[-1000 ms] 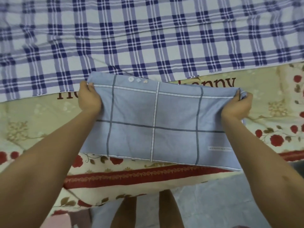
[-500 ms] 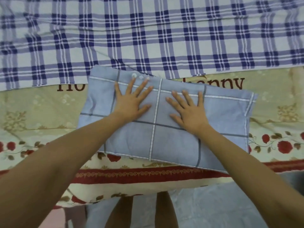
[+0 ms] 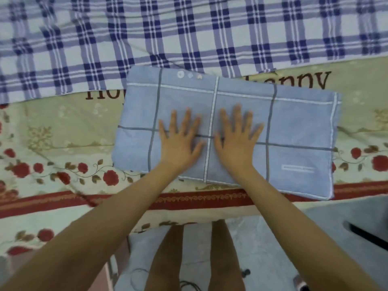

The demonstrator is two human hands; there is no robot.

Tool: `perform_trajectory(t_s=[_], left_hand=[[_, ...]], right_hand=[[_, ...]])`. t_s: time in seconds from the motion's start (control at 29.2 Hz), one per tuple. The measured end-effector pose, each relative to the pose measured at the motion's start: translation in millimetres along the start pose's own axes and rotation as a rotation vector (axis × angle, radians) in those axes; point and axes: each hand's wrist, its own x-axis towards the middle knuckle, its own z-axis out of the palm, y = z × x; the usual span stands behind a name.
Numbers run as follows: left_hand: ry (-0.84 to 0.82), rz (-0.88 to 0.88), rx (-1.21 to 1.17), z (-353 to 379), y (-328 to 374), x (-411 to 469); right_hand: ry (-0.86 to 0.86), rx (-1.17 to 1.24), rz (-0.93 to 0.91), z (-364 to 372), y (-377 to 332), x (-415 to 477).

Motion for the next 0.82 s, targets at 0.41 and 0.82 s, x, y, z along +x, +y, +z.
perform_trajectory(t_s=[0.41, 0.82], left_hand=[[-0.178, -0.550, -0.091, 34, -83, -105], [-0.086, 0.087, -0.191, -26, -5, -24]], right_hand=[[-0.226, 0.031, 0.694, 11, 136, -134], [0.225, 0.415, 0.721, -18, 2, -141]])
